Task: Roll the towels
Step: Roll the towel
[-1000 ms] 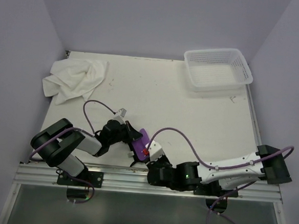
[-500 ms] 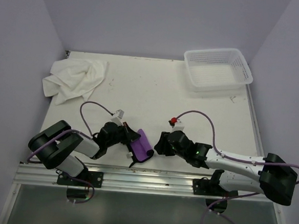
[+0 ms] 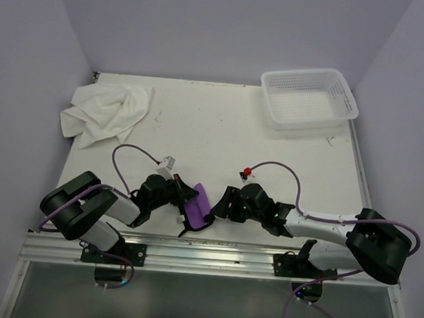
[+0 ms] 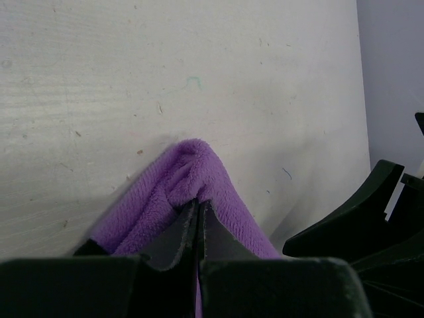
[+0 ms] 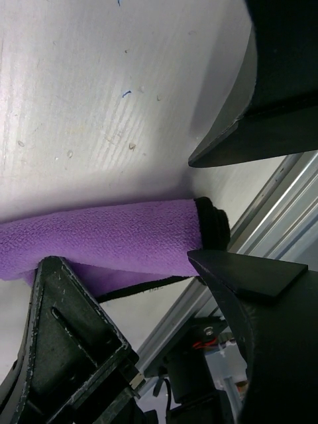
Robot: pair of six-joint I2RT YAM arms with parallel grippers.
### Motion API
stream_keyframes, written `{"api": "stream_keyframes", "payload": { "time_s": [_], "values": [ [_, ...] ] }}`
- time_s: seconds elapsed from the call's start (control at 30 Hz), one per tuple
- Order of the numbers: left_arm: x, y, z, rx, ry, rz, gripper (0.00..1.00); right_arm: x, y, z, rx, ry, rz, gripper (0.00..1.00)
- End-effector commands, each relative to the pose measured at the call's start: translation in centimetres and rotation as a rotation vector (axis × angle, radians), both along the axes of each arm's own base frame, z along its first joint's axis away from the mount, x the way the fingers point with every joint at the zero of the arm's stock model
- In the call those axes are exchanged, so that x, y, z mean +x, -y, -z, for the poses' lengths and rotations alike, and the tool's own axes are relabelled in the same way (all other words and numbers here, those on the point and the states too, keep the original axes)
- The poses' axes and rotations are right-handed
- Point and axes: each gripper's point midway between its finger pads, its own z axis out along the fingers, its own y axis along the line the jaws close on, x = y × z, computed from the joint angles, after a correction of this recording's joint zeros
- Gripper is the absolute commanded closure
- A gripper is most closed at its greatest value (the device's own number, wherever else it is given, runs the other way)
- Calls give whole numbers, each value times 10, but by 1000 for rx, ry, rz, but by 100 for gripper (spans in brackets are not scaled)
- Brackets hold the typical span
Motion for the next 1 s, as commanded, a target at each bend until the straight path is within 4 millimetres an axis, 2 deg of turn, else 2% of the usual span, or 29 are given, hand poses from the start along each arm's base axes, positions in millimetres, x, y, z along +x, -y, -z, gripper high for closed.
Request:
{"api": "stream_keyframes", "payload": {
  "time_s": [0.0, 0.23, 0.37, 0.63, 0.8, 0.97],
  "values": [
    [3, -8, 1, 29, 44, -14, 100, 4, -11, -12, 91, -9, 21, 43],
    [2, -9, -1, 27, 54, -16, 100, 5, -24, -7, 111, -34, -5, 43],
    [2, -9, -2, 31, 58, -17, 100, 3, -29, 5, 115, -61, -16, 45],
    [4, -11, -1, 42, 57, -25, 100, 0, -25, 12, 81, -50, -26, 52],
    [5, -12, 0, 45, 55, -34, 100, -7, -27, 14, 26, -18, -58, 60],
    [5, -14, 1, 51, 49, -44, 100, -16, -35, 13, -12, 1, -105, 74]
  ]
}}
